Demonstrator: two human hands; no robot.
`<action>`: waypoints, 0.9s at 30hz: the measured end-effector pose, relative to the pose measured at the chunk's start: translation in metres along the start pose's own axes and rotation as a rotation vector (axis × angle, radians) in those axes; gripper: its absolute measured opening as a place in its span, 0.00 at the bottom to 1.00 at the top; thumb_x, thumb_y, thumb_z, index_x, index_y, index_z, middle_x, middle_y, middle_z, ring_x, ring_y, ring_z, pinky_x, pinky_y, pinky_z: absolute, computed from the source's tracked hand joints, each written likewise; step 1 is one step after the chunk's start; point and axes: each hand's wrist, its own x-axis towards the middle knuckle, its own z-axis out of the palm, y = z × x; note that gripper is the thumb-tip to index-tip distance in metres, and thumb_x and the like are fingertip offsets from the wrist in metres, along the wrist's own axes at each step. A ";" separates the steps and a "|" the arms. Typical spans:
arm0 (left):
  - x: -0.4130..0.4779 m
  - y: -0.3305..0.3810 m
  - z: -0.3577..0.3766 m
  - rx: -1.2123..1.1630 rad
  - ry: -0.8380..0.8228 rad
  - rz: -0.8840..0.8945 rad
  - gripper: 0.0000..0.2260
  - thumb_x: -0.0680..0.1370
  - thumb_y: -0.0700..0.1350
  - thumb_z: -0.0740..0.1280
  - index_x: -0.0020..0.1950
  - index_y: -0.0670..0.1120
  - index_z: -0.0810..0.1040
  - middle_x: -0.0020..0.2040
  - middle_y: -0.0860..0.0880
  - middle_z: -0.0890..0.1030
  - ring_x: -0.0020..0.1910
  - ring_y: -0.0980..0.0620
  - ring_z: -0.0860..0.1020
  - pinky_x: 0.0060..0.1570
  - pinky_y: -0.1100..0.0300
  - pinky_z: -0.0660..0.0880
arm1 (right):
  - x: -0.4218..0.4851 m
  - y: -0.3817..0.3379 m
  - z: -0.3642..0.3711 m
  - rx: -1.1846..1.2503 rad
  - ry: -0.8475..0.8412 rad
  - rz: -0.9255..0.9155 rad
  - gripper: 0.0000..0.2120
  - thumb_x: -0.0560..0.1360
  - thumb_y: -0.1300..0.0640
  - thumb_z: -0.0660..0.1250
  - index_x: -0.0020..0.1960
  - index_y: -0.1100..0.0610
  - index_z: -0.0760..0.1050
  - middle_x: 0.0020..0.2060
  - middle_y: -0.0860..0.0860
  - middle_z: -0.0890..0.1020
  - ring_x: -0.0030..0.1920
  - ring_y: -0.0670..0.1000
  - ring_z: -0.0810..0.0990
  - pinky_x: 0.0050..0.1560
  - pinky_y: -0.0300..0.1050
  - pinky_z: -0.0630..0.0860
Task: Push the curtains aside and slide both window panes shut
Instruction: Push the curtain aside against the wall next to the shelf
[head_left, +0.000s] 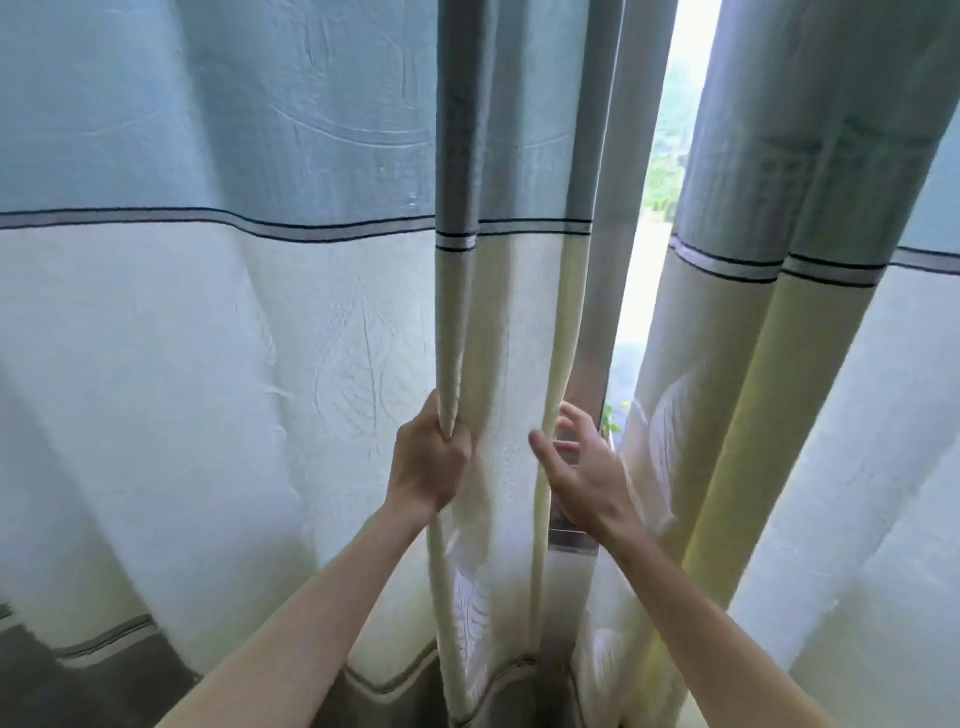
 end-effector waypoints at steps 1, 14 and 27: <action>-0.001 -0.004 -0.010 0.077 0.023 0.039 0.04 0.74 0.51 0.59 0.46 0.56 0.72 0.34 0.54 0.78 0.32 0.55 0.77 0.33 0.56 0.76 | 0.005 -0.004 0.008 0.038 -0.014 -0.011 0.28 0.76 0.41 0.66 0.72 0.50 0.67 0.57 0.45 0.77 0.50 0.40 0.78 0.49 0.40 0.75; 0.013 -0.033 -0.145 0.434 0.713 -0.023 0.52 0.64 0.67 0.73 0.79 0.55 0.47 0.80 0.49 0.48 0.78 0.49 0.51 0.73 0.39 0.49 | 0.046 -0.090 0.149 0.358 -0.454 -0.148 0.18 0.77 0.43 0.66 0.63 0.48 0.71 0.57 0.48 0.82 0.57 0.51 0.81 0.57 0.56 0.79; 0.042 -0.093 -0.329 0.378 0.695 -0.240 0.48 0.69 0.72 0.66 0.77 0.64 0.36 0.81 0.48 0.51 0.78 0.45 0.54 0.74 0.40 0.57 | 0.057 -0.227 0.314 0.376 -0.647 -0.381 0.12 0.78 0.46 0.65 0.60 0.47 0.72 0.53 0.53 0.84 0.53 0.55 0.82 0.56 0.51 0.76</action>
